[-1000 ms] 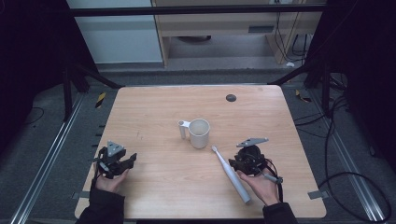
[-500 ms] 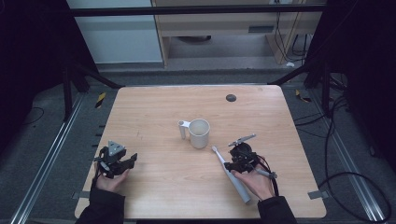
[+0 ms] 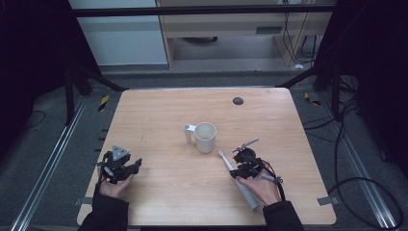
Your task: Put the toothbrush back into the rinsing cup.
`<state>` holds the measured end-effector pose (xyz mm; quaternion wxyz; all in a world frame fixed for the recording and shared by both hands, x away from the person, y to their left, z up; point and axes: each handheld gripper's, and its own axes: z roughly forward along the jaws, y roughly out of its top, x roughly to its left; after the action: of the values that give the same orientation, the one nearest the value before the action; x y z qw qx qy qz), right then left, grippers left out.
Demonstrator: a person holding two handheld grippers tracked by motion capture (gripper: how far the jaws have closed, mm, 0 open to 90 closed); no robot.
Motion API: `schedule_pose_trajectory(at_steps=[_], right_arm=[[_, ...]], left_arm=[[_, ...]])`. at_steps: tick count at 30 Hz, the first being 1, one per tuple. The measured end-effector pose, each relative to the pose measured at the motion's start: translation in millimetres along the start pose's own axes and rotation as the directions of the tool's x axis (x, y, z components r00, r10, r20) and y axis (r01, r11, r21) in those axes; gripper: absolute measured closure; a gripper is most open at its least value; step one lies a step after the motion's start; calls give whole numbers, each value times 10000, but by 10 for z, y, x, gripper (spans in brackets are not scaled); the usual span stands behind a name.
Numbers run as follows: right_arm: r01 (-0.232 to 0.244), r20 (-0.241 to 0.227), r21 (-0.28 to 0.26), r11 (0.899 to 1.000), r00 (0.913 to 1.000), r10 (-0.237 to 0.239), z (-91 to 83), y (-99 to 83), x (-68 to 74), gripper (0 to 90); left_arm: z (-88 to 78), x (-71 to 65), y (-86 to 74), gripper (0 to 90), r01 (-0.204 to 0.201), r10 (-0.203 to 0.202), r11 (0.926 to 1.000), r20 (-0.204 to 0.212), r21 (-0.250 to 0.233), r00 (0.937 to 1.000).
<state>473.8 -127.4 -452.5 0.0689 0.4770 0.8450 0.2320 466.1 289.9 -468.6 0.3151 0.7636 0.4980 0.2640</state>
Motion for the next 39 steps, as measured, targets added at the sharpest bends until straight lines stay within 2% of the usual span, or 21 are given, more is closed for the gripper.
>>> schedule_pose_trajectory(at_steps=[15, 21, 32, 35, 37, 39], right_arm=[[-21, 82, 726, 9974, 10000, 15, 164, 13, 11, 600], [98, 212, 829, 9965, 9997, -116, 188, 13, 14, 618], [-156, 148, 951, 9953, 9998, 142, 217, 10, 10, 654], [-261, 286, 1065, 9940, 9993, 232, 219, 22, 31, 665], [-165, 426, 1132, 9934, 9990, 118, 224, 34, 42, 668], [-307, 507, 1252, 9917, 9984, 245, 223, 45, 55, 671]], left_arm=[[4, -11, 4, 487, -57, 57, 10000, 10, 50, 10000], [7, -14, 4, 488, -64, 64, 10000, 22, 66, 10000], [25, -18, 7, 490, -88, 88, 9998, 16, 160, 10000], [25, -23, 8, 491, -101, 100, 9998, 28, 171, 9999], [24, -23, 9, 492, -108, 107, 9998, 29, 176, 9999], [24, -23, 10, 492, -102, 101, 9998, 33, 182, 9999]])
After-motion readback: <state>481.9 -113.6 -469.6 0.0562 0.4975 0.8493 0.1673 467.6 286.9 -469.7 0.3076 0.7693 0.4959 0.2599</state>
